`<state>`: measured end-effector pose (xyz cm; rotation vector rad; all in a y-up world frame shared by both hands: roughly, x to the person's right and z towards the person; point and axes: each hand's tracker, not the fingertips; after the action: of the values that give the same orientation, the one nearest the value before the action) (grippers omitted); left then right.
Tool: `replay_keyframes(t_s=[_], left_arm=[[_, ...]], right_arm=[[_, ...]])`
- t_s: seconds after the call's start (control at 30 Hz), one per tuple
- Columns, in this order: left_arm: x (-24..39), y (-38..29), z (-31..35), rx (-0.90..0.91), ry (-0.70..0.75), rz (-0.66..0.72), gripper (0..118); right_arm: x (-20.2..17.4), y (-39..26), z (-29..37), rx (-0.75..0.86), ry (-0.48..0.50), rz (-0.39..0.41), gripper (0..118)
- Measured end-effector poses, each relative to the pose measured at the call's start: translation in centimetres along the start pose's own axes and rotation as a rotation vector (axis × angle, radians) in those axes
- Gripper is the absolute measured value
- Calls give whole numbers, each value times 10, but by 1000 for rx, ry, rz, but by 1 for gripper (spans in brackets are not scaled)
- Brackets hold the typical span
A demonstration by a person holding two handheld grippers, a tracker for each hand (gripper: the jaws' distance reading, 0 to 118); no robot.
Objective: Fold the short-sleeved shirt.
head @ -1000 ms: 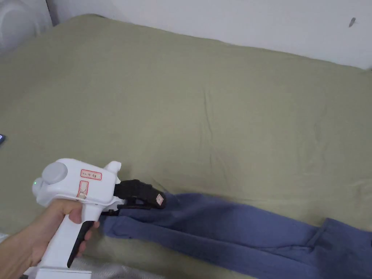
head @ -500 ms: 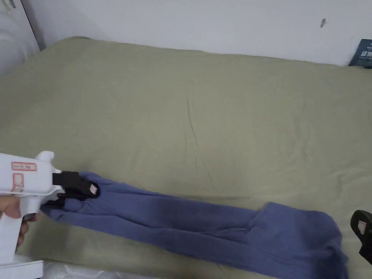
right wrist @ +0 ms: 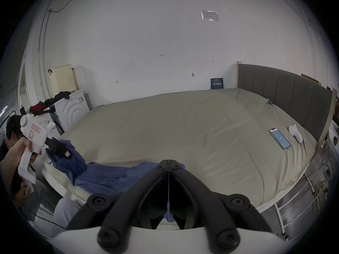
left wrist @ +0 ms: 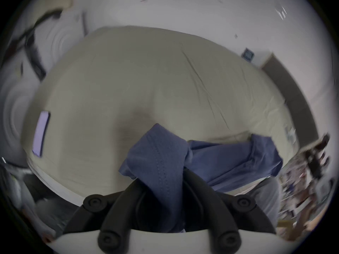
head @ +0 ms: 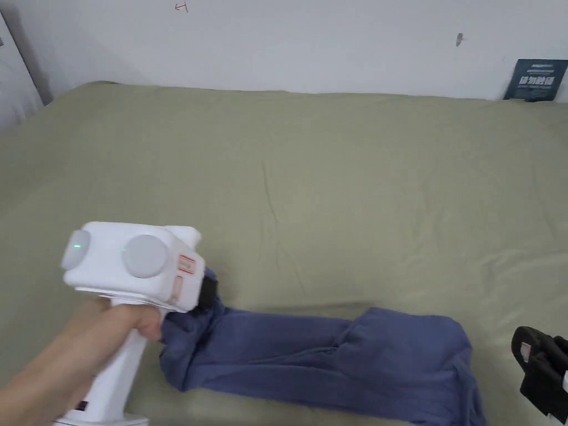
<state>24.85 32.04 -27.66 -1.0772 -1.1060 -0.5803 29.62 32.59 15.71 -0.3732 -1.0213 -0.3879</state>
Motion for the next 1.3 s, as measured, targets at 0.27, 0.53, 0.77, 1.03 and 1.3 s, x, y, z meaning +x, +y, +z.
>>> replay_keyframes(t_s=[0.27,0.53,0.77,1.03,1.3], left_arm=[[93,-1,-86,-77,88,-81,20],[84,1,-45,-30,-155,12,110],[0,-4,-22,49,-235,95,17],[36,-17,-116,-74,-457,197,0],[70,-34,-126,-71,-478,64,0]], right_arm=[[15,-7,-2,-24,6,-35,3],[23,-11,-4,-47,-2,-50,3],[18,-14,-10,-59,12,-69,3],[12,-15,-10,-74,16,-54,3],[18,-22,-21,-119,3,-61,3]])
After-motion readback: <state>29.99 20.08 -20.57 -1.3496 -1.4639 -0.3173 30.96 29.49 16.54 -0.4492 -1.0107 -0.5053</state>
